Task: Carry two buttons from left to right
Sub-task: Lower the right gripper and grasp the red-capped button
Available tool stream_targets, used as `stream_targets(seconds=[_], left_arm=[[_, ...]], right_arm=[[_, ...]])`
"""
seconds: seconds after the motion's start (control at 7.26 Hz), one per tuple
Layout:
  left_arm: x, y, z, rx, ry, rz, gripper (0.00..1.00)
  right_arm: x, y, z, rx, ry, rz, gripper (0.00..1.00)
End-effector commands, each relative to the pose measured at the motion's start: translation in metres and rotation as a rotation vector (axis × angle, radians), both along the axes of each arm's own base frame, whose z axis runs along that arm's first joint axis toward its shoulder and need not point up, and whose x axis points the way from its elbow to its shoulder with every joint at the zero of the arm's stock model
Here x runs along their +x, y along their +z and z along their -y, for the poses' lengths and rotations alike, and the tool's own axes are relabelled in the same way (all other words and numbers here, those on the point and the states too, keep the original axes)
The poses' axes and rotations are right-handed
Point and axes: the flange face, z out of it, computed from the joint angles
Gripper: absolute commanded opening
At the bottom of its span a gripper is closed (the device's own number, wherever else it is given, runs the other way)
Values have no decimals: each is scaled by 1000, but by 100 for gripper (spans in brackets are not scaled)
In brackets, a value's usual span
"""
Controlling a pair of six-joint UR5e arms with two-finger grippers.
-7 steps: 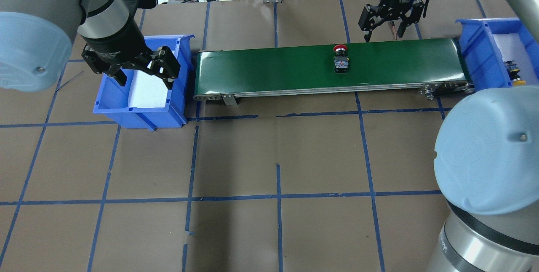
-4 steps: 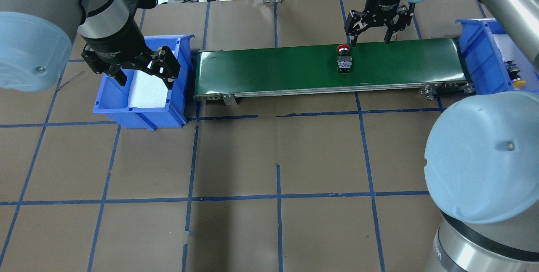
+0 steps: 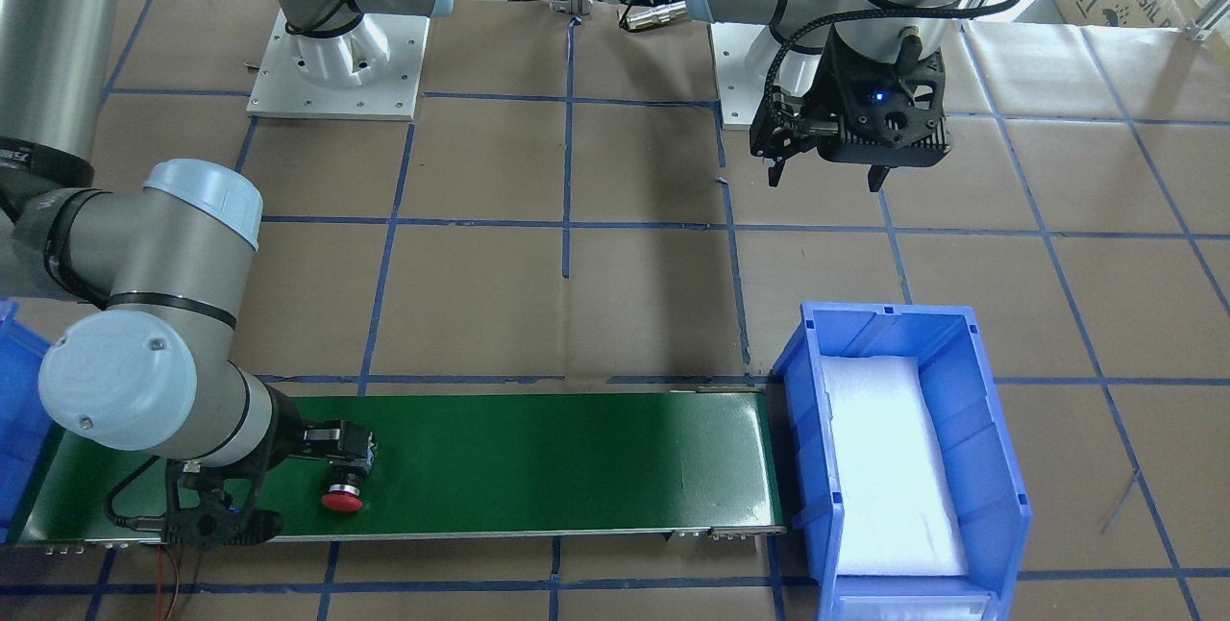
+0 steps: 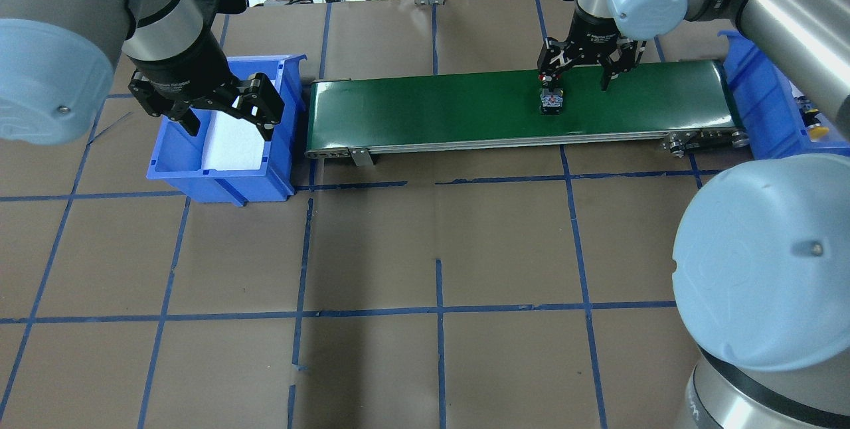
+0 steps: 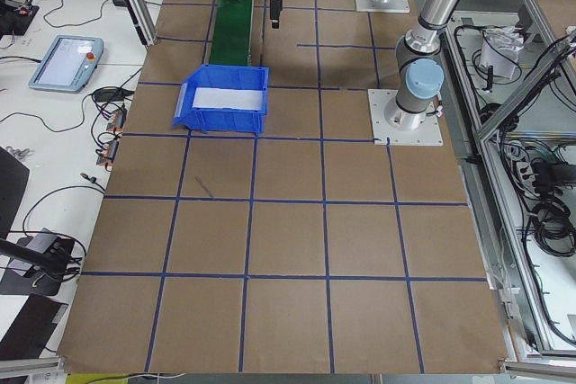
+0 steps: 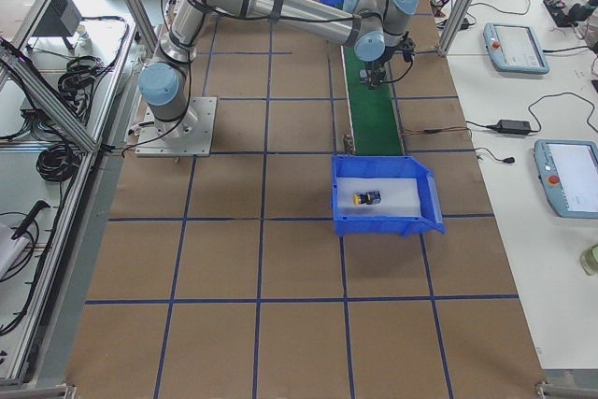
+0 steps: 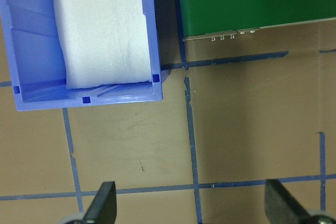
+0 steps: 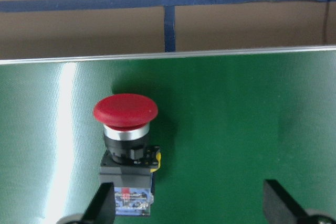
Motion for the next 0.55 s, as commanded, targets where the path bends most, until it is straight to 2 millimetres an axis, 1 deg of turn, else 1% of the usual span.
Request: stream_targets(seconds=[0.0, 0.14, 0.41], left_arm=[[0, 0, 0, 0, 0, 0, 100], [0, 0, 0, 0, 0, 0, 100], [0, 0, 0, 0, 0, 0, 100]], right_arm=[[1, 0, -1, -5, -19, 1, 100], [-1, -1, 0, -2, -22, 1, 100], [-1, -10, 1, 10, -26, 15, 100]])
